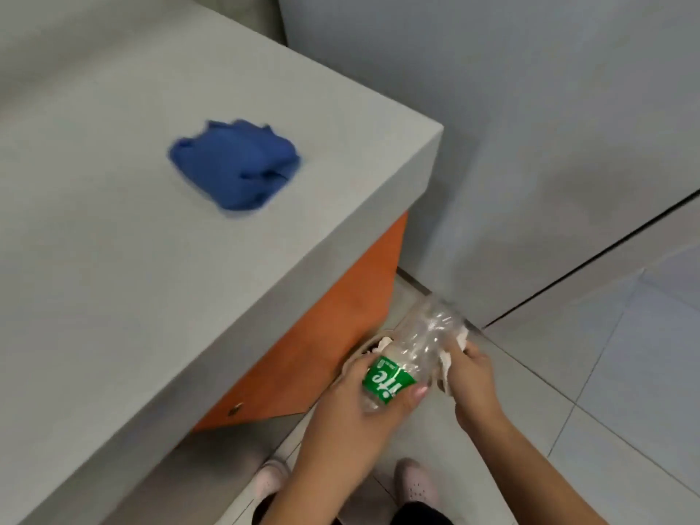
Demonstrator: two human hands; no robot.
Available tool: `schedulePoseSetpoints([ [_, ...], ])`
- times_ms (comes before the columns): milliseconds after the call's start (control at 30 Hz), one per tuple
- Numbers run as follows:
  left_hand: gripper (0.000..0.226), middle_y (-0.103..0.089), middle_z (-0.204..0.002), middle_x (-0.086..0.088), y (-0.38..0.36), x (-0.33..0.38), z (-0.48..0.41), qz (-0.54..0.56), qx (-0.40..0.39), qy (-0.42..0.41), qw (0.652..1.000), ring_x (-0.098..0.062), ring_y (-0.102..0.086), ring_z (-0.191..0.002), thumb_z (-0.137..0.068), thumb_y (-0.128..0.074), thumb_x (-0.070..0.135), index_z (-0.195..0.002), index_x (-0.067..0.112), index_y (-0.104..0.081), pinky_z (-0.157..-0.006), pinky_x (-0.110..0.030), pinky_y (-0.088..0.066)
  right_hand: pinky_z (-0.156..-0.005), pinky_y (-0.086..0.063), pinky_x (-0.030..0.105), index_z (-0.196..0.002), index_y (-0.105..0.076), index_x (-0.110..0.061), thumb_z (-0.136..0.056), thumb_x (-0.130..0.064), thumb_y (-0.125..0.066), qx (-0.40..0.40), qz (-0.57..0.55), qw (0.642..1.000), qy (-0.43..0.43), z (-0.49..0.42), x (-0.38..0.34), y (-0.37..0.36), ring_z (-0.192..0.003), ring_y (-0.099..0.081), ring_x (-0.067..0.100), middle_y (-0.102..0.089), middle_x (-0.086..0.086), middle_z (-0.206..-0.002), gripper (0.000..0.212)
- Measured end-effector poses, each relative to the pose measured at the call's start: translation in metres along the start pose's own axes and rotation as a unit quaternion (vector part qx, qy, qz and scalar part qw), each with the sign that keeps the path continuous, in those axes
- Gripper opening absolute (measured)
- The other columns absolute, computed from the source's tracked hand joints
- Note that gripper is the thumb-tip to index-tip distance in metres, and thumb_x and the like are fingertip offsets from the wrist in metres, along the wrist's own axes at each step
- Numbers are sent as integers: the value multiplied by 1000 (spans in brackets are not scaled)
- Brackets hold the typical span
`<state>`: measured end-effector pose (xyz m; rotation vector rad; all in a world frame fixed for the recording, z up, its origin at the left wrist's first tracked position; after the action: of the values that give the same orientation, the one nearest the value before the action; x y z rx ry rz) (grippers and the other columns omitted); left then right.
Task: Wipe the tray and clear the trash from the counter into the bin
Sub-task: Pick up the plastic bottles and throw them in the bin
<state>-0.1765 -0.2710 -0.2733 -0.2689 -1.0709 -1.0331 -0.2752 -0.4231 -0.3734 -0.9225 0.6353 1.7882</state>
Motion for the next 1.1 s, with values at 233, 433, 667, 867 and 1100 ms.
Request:
schedulePoseSetpoints([
  [233, 77, -47, -116, -1, -71, -230, -138, -206, -71, 242, 946, -17, -55, -94, -68, -56, 51, -137, 27, -31, -84, -30, -49, -62, -41, 31, -55, -47, -20, -92, -39, -51, 34, 269, 961, -48, -135, 164, 9, -64, -55, 23, -53, 0, -56, 42],
  [433, 79, -50, -131, -14, -99, -333, -224, -380, -77, 227, 894, -30, -53, -115, -82, -52, 45, -148, 24, -13, -85, -33, -48, -102, -37, 37, -139, -41, -14, -98, -33, -39, -100, 412, 906, -15, -200, 264, -25, -125, -43, 34, -42, 17, -138, 46],
  [667, 74, -41, -135, -22, -158, -360, -298, -553, -99, 131, 817, -33, -52, -115, -96, -45, 20, -150, 17, 5, -78, -38, -47, -100, -40, 41, -152, -7, -21, -97, -15, -31, -261, 671, 694, -11, -229, 351, -39, -135, -34, 35, -17, 15, -154, 60],
  [867, 75, -28, -144, -25, -162, -377, -330, -603, -145, 111, 776, -37, -51, -116, -92, -45, 8, -151, 23, 0, -81, -42, -49, -100, -40, 35, -137, -39, -13, -98, -12, -36, -224, 711, 665, 47, -239, 336, -56, -126, -46, 27, -45, 12, -139, 39],
  [1100, 95, -24, -147, -18, -122, -301, -288, -662, -128, 25, 738, -35, -44, -120, -85, -51, 61, -150, 24, 7, -86, -38, -46, -103, -37, 37, -147, -22, -21, -96, -30, -44, -219, 671, 707, 31, -200, 274, -45, -132, -39, 32, -30, 11, -149, 56],
])
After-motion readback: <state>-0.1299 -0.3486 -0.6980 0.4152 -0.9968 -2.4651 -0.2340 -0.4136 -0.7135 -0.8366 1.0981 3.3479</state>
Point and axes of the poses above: each hand's wrist, its own z-axis away from the middle knuckle, its own y-axis out of the back of the hand, x = y × z, the point moved 7 cm from there along -z, towards the middle knuckle
